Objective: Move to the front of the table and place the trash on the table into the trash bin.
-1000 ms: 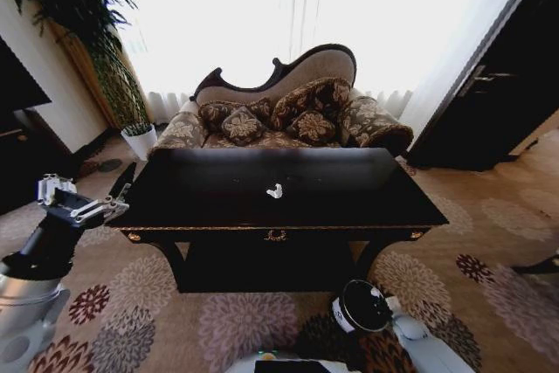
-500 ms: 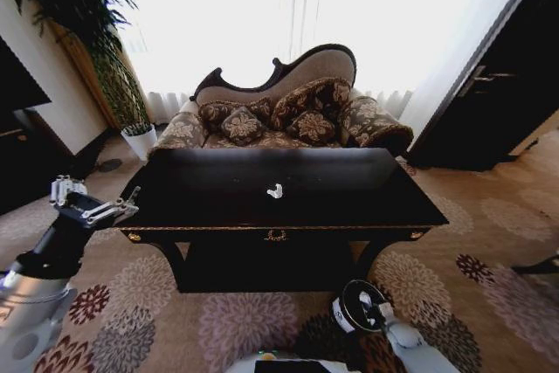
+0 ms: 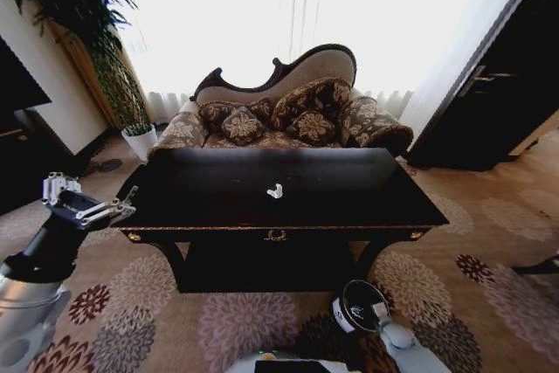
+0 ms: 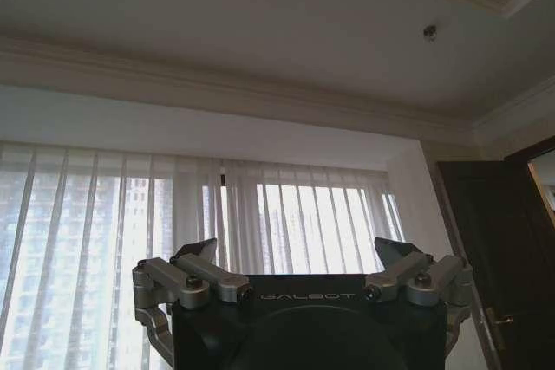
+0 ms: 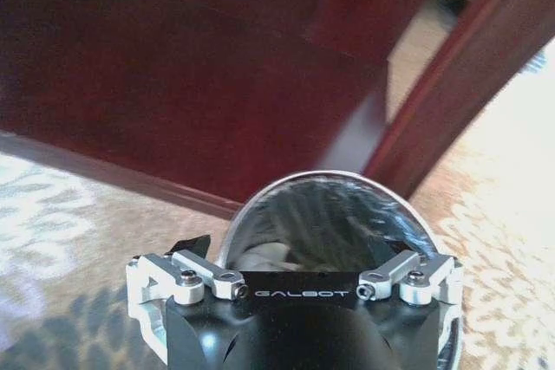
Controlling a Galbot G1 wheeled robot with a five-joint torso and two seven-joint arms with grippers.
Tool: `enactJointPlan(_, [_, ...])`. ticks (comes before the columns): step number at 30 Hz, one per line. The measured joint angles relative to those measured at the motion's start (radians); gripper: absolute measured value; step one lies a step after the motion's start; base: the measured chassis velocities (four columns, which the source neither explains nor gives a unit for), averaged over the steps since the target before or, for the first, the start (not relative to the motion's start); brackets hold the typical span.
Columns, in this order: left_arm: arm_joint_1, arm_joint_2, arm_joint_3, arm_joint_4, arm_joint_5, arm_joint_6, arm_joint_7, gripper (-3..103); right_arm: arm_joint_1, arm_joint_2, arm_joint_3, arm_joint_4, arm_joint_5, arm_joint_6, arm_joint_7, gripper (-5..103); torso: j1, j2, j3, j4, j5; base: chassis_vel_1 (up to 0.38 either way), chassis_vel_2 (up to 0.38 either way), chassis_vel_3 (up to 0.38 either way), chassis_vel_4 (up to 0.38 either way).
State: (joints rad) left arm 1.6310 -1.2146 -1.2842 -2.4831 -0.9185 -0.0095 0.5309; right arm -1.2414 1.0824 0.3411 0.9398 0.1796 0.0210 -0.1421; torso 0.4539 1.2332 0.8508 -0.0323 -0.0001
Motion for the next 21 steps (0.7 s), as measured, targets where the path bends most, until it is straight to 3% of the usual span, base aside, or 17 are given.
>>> enactJointPlan(4, [-0.003, -0.012, 0.013, 0.0, 0.008, -0.001, 0.0, 100, -0.081, -0.031, 0.005, 0.096, -0.002, 0.05, -0.054, 100, 0.0, 0.0, 0.0, -0.0004, -0.0002, 0.0, 0.0, 0.0, 0.0])
enactJointPlan(6, [-0.007, -0.02, 0.019, -0.004, 0.009, -0.001, -0.001, 100, -0.149, -0.05, 0.032, 0.2, -0.022, 0.1, -0.156, 100, 0.0, 0.0, 0.0, -0.0003, 0.0001, 0.0, 0.0, 0.0, 0.0])
enactJointPlan(10, [-0.008, -0.027, 0.021, -0.007, 0.011, -0.004, -0.001, 100, -0.219, -0.067, 0.059, 0.332, -0.041, 0.122, -0.229, 100, 0.0, 0.0, 0.0, -0.0001, -0.0006, 0.0, 0.0, 0.0, 0.0])
enactJointPlan(19, [-0.004, -0.043, 0.028, -0.017, 0.017, -0.005, -0.002, 100, -0.35, -0.049, 0.096, 0.575, -0.031, 0.11, -0.269, 100, 0.0, 0.0, 0.0, -0.0001, -0.0002, 0.0, 0.0, 0.0, 0.0])
enactJointPlan(21, [-0.002, -0.043, 0.02, -0.017, 0.01, -0.005, -0.004, 100, -0.427, -0.054, 0.113, 0.674, -0.032, 0.07, -0.279, 100, 0.0, 0.0, 0.0, -0.0001, 0.0, 0.0, 0.0, 0.0, 0.0])
